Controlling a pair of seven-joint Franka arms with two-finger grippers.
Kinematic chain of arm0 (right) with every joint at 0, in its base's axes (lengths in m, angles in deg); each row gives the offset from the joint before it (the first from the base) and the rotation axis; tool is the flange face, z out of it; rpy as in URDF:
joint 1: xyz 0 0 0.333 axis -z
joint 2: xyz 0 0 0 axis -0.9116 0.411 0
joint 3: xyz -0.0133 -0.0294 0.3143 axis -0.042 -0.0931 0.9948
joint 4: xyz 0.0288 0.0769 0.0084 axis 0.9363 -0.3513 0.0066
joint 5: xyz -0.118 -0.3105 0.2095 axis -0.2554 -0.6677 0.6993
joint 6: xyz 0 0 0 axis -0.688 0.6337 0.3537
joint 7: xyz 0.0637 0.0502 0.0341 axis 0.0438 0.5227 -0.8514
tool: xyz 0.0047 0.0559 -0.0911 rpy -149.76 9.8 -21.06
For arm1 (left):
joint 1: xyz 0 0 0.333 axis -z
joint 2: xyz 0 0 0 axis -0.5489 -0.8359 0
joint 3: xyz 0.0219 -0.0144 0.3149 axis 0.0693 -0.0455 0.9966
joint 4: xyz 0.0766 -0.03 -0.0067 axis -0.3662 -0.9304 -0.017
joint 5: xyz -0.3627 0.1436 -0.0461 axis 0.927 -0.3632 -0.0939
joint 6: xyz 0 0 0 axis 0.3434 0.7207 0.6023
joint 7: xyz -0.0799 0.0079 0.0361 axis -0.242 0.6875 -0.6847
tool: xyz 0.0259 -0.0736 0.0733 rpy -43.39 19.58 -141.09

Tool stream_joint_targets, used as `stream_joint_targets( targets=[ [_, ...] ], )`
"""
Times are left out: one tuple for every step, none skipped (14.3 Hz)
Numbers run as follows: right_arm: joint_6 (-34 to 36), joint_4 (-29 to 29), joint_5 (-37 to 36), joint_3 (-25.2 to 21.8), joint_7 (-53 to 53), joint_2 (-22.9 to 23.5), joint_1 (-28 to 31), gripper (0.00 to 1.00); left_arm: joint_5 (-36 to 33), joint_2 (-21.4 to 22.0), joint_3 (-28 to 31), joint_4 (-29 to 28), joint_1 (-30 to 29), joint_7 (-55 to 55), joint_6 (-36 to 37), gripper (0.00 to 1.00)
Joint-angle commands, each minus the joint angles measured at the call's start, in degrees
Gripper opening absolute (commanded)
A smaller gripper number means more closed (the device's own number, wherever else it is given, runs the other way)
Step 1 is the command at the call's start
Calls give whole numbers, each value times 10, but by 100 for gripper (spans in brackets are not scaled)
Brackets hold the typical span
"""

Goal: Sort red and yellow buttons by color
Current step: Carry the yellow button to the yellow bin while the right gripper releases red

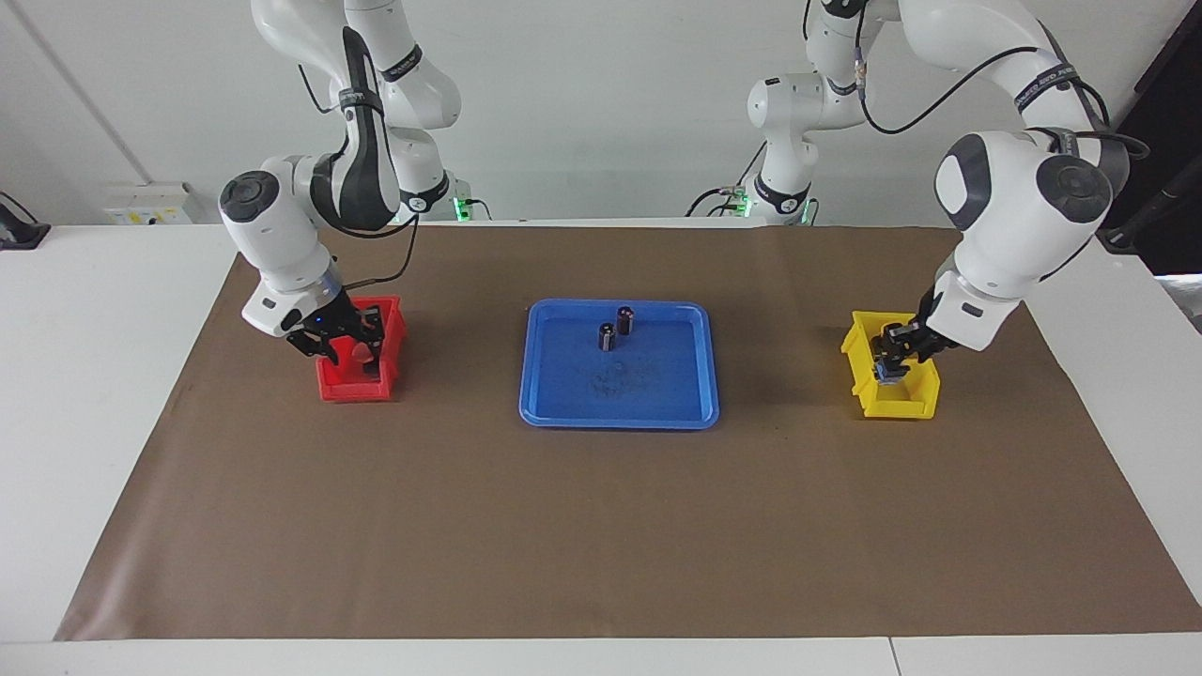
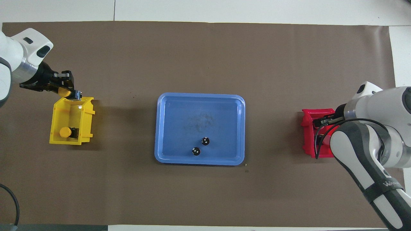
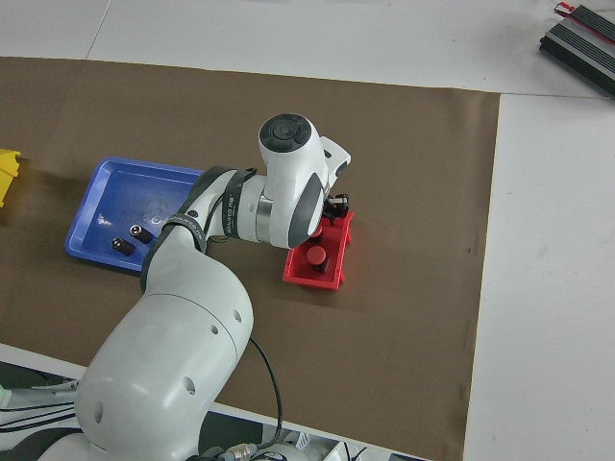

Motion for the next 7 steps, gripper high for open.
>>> stream_joint_targets(
  targets=[
    [30,25,9,0,-16,6,3,66,-10,7,-7,-34,-25,-14,-42,2],
    [43,37,9,0,-16,7,3,66,-10,8,-7,-49,-35,-15,-59,2],
    [61,51,9,1,-16,8,3,66,-10,8,-7,-58,-40,-16,-71,2],
    [78,66,9,1,-15,10,3,67,-10,10,-6,-65,-40,-25,-73,2],
    [97,81,9,0,-14,10,2,68,-10,13,-6,-75,-40,-33,-73,2],
    [117,98,8,1,-12,9,2,69,-10,24,-6,-94,-40,-35,-76,2],
    [137,117,8,2,-9,8,1,72,-10,32,-5,-114,-41,-38,-86,2]
  ],
)
